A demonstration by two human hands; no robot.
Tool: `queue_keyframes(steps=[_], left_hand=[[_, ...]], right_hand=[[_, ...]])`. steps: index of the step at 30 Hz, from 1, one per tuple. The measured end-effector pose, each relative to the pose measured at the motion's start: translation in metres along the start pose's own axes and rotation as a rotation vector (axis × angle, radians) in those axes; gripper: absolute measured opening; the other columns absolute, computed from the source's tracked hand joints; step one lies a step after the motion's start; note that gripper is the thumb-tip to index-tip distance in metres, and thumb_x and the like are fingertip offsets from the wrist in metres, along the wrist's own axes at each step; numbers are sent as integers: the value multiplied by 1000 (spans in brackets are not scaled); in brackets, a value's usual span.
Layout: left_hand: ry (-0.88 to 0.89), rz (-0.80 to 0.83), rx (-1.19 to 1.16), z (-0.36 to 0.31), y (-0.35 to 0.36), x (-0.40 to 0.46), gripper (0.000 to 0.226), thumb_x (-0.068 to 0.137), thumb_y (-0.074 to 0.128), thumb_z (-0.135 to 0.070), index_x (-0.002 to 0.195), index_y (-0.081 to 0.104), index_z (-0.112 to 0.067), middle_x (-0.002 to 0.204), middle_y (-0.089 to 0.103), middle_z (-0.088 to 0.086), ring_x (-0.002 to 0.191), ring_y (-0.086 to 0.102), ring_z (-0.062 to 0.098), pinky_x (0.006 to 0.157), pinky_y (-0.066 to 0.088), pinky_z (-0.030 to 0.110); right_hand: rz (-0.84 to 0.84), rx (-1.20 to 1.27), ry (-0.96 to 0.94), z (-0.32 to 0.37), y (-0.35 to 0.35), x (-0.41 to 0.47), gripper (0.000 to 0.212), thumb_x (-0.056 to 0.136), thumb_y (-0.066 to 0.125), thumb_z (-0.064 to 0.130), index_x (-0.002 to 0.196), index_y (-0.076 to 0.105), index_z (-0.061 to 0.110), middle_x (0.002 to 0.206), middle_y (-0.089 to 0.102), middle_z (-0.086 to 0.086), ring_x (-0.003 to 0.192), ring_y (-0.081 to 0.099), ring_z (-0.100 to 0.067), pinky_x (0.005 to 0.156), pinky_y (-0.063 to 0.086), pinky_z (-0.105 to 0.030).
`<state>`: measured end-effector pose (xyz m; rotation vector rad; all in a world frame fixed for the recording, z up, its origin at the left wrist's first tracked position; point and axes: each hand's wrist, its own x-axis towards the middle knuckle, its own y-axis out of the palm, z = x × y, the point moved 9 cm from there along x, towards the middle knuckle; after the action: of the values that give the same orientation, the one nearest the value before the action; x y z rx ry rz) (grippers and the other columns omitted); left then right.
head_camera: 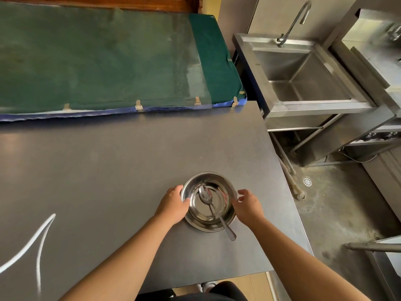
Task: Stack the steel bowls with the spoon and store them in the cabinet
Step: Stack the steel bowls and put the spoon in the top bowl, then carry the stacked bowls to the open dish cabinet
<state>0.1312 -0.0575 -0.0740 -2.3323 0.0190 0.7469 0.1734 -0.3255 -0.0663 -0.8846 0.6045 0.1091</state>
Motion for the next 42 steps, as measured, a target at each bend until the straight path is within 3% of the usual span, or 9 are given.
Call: queue_keyframes(steps=[2,6,10,17,22,25,33,37,42], left_hand=[[-18,-7,-27,1,0,0,52,95,56,-25,145,48,-17,139,55,8,117,61,30,101,50,43],[-38,-50,-40,1,-3,-1,43,97,50,-16,141,53,-18,130,63,8,104,67,33,93,55,43],[-80,-96,-59,4,-4,-3,41,97,46,-11,136,58,-20,119,68,8,101,67,31,87,57,42],[-125,-139,-148,1,-7,-12,41,91,46,-10,124,65,-25,95,71,1,83,70,31,77,61,46],[-62,-147,-184,-23,-20,-15,41,89,48,-12,117,68,-33,85,68,-10,69,71,23,66,64,44],[17,-105,-206,-47,-26,-15,39,88,49,-13,114,68,-35,87,70,-7,67,71,24,65,64,43],[212,66,-257,-133,-26,-20,34,83,57,-10,98,73,-36,81,74,-2,65,75,23,54,64,37],[314,165,-240,-186,-8,-33,35,79,59,-9,98,75,-33,83,74,-2,62,72,19,54,63,39],[437,334,-206,-256,36,-70,32,81,60,-5,97,76,-28,76,73,-2,52,67,10,51,60,32]], right_hand=[[39,59,29,-5,4,3,40,96,60,27,134,58,14,100,73,-2,83,71,-20,75,60,-36],[92,181,78,-11,8,8,32,95,59,18,127,61,13,95,75,-8,74,76,-28,69,65,-47],[133,217,75,-10,6,10,31,93,58,10,124,62,12,90,74,-7,67,76,-24,58,66,-38],[183,233,46,-6,-6,12,28,92,57,7,119,62,12,90,74,-11,70,77,-26,66,66,-45],[155,288,47,-2,-31,2,30,93,59,6,122,62,12,93,74,-12,67,77,-22,59,66,-37],[107,322,59,-2,-50,-10,29,93,62,7,122,63,12,93,74,-10,66,76,-21,54,64,-31],[-126,496,105,-27,-118,-68,12,94,60,7,103,69,9,77,75,-9,64,77,-26,69,66,-48],[-251,590,141,-57,-154,-110,7,97,64,5,99,70,9,80,76,-9,58,76,-18,56,65,-35],[-403,683,197,-108,-198,-173,11,96,62,-2,96,73,0,84,76,-18,59,74,-23,50,62,-32]])
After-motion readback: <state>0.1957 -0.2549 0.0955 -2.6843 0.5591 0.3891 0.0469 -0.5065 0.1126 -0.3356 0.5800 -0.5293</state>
